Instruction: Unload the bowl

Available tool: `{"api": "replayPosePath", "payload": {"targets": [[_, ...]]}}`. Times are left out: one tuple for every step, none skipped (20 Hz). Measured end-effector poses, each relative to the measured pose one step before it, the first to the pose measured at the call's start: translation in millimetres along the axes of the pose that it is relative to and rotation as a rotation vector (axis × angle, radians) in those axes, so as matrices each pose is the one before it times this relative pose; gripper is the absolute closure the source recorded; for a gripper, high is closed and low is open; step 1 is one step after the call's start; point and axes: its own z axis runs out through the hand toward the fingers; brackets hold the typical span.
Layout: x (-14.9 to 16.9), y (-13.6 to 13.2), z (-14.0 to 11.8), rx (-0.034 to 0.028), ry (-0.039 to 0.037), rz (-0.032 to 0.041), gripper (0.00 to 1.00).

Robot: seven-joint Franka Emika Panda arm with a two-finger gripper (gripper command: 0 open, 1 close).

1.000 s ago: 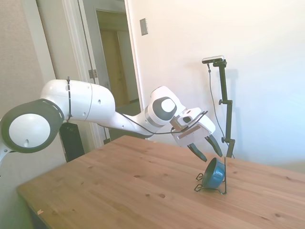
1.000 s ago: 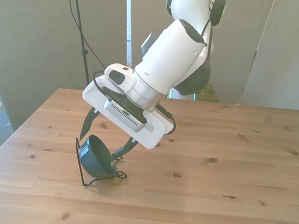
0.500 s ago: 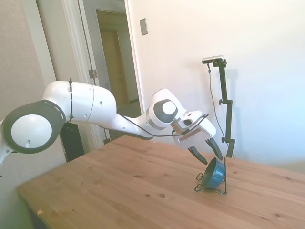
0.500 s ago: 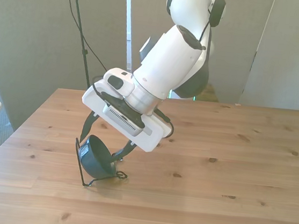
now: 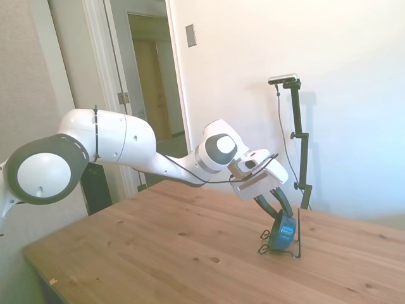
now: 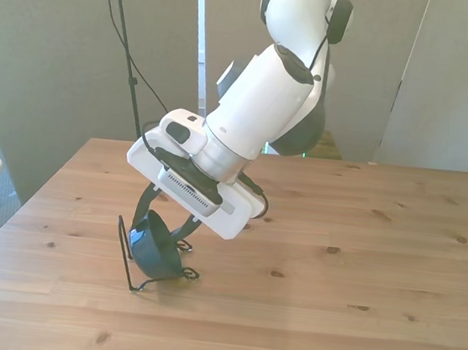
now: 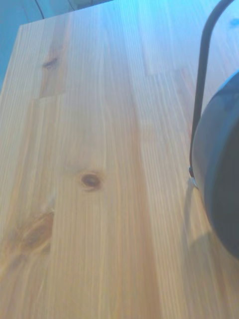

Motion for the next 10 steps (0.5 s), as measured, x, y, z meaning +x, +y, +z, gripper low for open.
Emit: {"api": "replayPosePath", "payload": {"targets": [[0.39,-0.64,-1.46,-0.00637,0.00353,0.00205,1.00],[0.05,-0.63,-1.07,-0.00955,0.00512,0.00101,1.00],[-0.27,-0.74,-0.49,-0.01032,0.00449,-0.00023,1.00],[-0.40,-0.55,-0.37,-0.01206,0.00369,-0.00182,1.00],[-0.01,-0.40,-0.66,-0.01261,0.00190,-0.00245,1.00],[0.20,0.00,-0.63,-0.01728,0.00169,-0.00433,1.00],[-0.11,-0.18,-0.13,-0.01917,0.00129,-0.00468,1.00],[-0.12,-0.41,-0.07,-0.01908,0.00252,-0.00454,1.00],[-0.71,-0.80,0.45,-0.01914,0.00040,-0.00420,1.00],[-0.65,-1.04,0.26,-0.01924,0.00427,-0.00698,1.00]]}}
